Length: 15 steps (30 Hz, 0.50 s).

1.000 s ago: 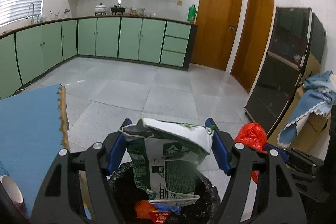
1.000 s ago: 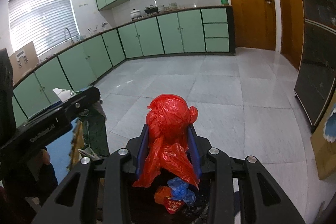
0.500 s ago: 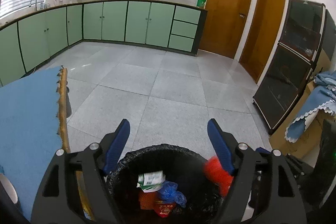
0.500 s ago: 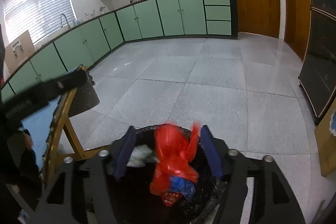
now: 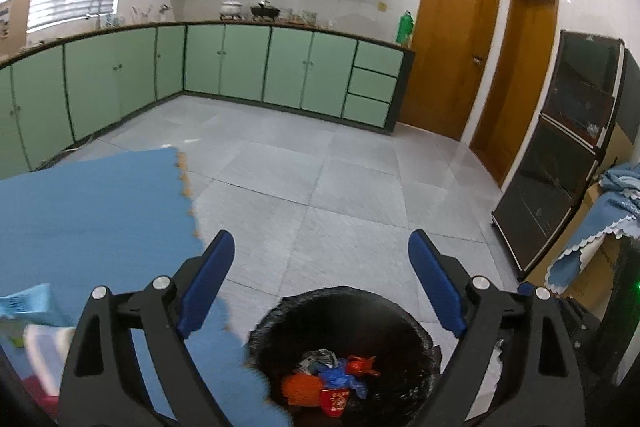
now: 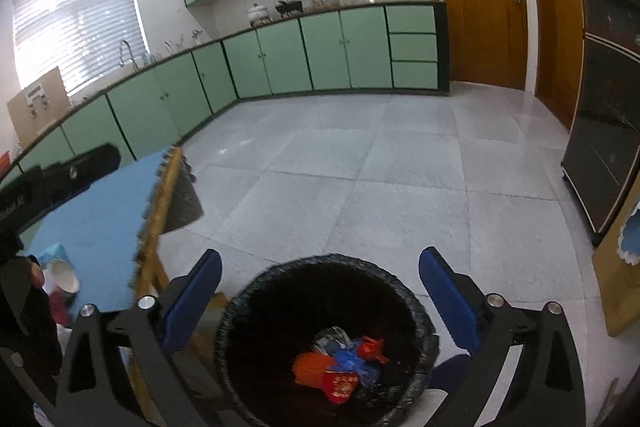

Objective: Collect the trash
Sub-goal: 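Move both open tools back over the remaining trash on the mat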

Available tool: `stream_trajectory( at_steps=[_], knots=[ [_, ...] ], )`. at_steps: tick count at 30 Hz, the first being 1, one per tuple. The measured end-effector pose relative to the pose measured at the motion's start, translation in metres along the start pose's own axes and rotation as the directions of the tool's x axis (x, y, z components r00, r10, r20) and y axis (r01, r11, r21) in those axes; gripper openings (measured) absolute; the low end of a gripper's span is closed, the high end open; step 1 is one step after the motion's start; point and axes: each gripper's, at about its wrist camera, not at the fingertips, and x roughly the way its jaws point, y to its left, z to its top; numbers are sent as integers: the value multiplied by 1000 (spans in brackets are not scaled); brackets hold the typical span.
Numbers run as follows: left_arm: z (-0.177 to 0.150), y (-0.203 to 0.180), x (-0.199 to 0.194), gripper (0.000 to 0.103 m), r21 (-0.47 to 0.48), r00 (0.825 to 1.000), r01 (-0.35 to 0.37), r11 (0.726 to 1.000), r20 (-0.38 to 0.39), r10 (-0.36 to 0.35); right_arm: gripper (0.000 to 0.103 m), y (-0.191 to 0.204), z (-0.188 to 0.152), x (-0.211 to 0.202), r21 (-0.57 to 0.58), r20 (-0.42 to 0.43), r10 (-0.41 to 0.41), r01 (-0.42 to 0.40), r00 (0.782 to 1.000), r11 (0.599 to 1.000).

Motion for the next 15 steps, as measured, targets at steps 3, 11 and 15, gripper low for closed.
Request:
stream_trajectory(
  at_steps=[3,11,15],
  knots=[
    [1,18,-27,87,-5,999,-38,999,22,38,97,14,3,-12,-6,21,27,-27,999,1000],
    [-13,68,-96,87,-14,986,-154,988,64,155,97,71,-4,-39,-34,67,117,-115,991,993],
    [-19,95,-127,87,-32,974,-211,977,81,213,97,101,-14,-45,-49,66,171,-168,983,985]
  ],
)
